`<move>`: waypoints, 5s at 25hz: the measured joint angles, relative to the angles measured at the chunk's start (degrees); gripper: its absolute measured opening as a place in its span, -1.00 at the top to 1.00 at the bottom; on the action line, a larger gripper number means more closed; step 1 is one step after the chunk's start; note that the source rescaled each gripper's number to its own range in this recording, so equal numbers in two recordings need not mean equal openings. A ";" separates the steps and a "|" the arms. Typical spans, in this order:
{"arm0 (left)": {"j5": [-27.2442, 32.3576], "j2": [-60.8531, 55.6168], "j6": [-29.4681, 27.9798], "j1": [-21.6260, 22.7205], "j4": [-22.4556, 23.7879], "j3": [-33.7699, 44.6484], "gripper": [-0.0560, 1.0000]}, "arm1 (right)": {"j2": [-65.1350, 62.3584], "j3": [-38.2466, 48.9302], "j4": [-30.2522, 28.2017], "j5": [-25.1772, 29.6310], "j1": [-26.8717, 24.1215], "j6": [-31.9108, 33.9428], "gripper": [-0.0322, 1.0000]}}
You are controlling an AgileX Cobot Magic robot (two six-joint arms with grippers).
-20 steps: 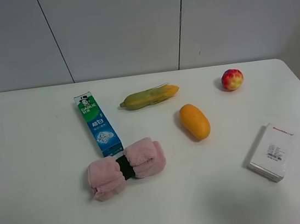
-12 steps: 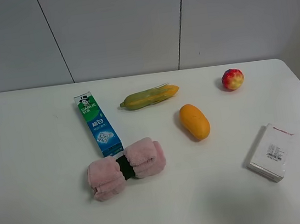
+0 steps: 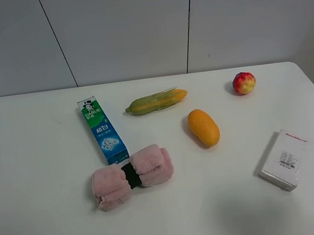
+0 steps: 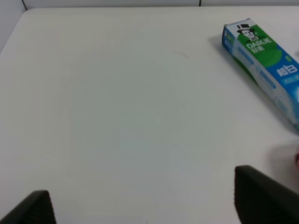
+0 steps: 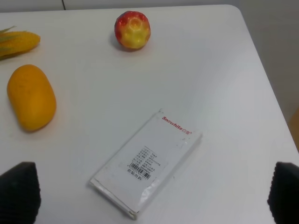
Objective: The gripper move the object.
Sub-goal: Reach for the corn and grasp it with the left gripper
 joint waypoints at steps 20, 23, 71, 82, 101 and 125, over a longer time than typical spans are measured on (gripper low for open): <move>-3.52 38.30 8.25 0.00 -12.78 -14.54 -0.16 | 0.00 0.00 0.00 0.00 0.00 0.00 -1.00; -3.75 45.33 11.96 0.00 -12.94 -19.39 -0.16 | 0.00 0.00 0.00 0.00 0.00 0.00 -1.00; -16.32 125.37 64.61 -32.95 -17.07 -74.08 -0.16 | 0.00 0.00 0.00 0.00 0.00 0.00 -1.00; -16.00 139.12 66.20 -32.57 -25.45 -90.08 -0.16 | 0.00 0.00 0.00 0.00 0.00 0.00 -1.00; -12.71 145.68 66.40 -29.02 -32.00 -91.43 -0.16 | 0.00 0.00 0.00 0.00 0.00 0.00 -1.00; -10.12 147.94 66.02 -28.92 -34.97 -94.90 0.89 | 0.00 0.00 0.00 0.00 0.00 0.00 -1.00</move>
